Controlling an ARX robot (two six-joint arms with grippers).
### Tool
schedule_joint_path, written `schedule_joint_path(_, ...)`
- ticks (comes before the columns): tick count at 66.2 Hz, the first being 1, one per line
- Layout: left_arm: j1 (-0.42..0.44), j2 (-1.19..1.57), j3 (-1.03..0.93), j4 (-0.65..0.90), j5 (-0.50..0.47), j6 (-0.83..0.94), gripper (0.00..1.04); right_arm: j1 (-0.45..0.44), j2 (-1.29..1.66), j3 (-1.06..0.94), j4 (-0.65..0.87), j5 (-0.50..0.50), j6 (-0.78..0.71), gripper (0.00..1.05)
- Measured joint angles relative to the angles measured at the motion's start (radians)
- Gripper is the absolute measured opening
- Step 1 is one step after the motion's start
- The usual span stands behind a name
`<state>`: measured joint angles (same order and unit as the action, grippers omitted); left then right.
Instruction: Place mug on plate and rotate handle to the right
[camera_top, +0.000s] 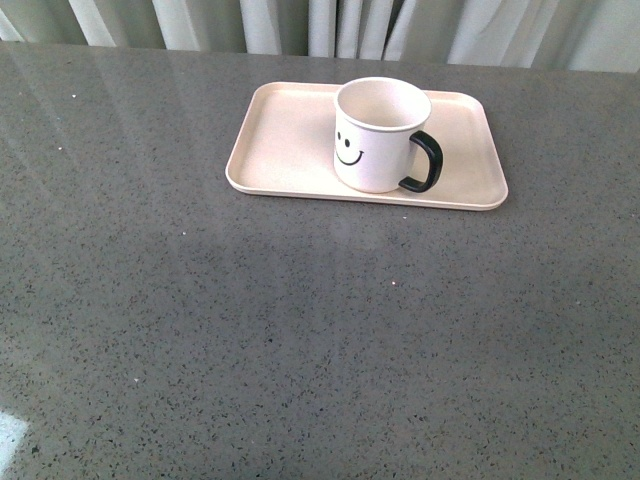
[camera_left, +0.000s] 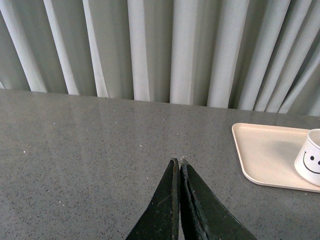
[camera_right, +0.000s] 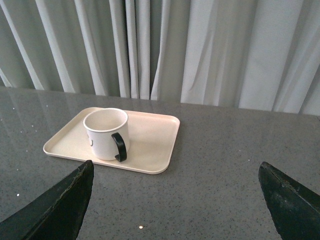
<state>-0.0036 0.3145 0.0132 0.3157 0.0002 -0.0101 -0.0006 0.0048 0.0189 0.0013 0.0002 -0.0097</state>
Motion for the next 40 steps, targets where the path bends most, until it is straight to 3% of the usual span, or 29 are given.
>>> schedule_joint_path(28,0.0,-0.14,0.0,-0.138,0.0,0.0,0.01,0.0,0.0,0.0,0.0,0.0,0.0,0.96)
schedule_joint_path(32,0.0,-0.265,0.0,-0.298,0.0,0.0,0.01,0.0,0.0,0.0,0.0,0.0,0.0,0.96)
schedule_joint_path(40,0.0,-0.298,0.0,-0.316,0.0,0.0,0.01,0.0,0.0,0.0,0.0,0.0,0.0,0.96)
